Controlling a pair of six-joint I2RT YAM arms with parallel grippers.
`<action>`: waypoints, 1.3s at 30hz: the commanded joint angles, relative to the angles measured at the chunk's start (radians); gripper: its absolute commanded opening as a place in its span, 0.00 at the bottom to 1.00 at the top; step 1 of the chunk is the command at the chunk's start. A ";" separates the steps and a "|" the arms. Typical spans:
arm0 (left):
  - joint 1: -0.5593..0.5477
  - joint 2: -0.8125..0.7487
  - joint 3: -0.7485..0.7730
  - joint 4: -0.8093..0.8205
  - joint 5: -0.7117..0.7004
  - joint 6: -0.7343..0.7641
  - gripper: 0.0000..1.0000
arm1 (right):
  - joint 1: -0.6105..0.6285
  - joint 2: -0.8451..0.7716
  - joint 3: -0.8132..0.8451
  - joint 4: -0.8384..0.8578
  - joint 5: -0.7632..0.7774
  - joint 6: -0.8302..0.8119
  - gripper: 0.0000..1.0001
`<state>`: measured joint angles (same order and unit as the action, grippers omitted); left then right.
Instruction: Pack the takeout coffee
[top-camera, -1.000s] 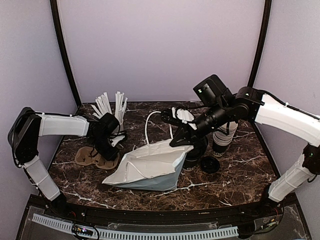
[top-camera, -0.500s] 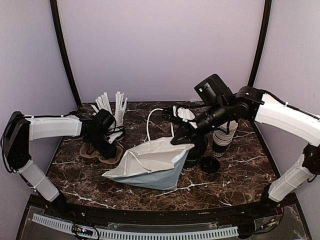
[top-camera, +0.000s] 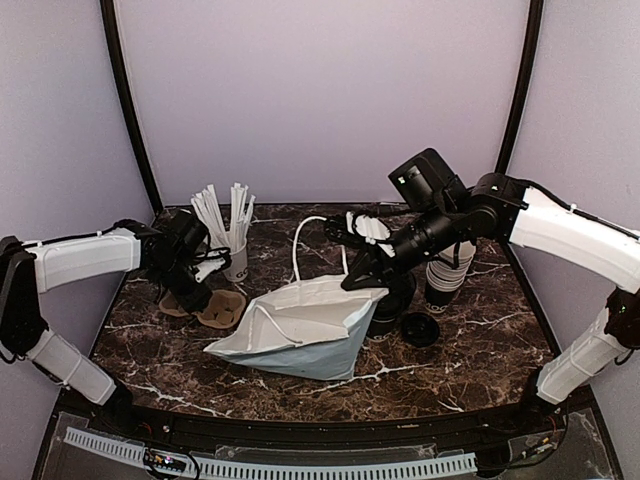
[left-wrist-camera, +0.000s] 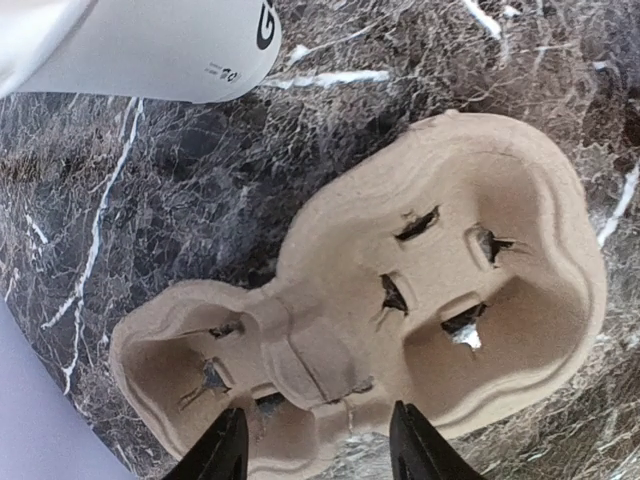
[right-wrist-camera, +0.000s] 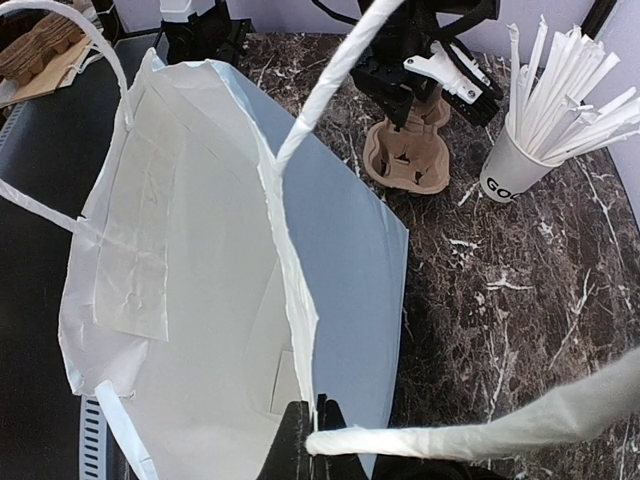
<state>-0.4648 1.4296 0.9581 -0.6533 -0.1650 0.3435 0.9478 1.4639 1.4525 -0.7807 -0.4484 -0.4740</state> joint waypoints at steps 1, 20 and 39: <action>0.028 0.042 0.066 -0.039 -0.060 0.055 0.53 | -0.009 -0.005 -0.036 -0.016 0.008 0.000 0.00; 0.178 0.107 0.084 -0.119 -0.084 -0.181 0.07 | -0.049 -0.040 -0.082 0.013 -0.014 0.007 0.00; 0.050 0.086 -0.030 -0.155 -0.014 -0.051 0.15 | -0.051 -0.038 -0.092 0.021 -0.026 0.006 0.00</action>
<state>-0.3599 1.5620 0.9649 -0.7654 -0.2066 0.2508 0.9024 1.4284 1.3811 -0.7357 -0.4759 -0.4702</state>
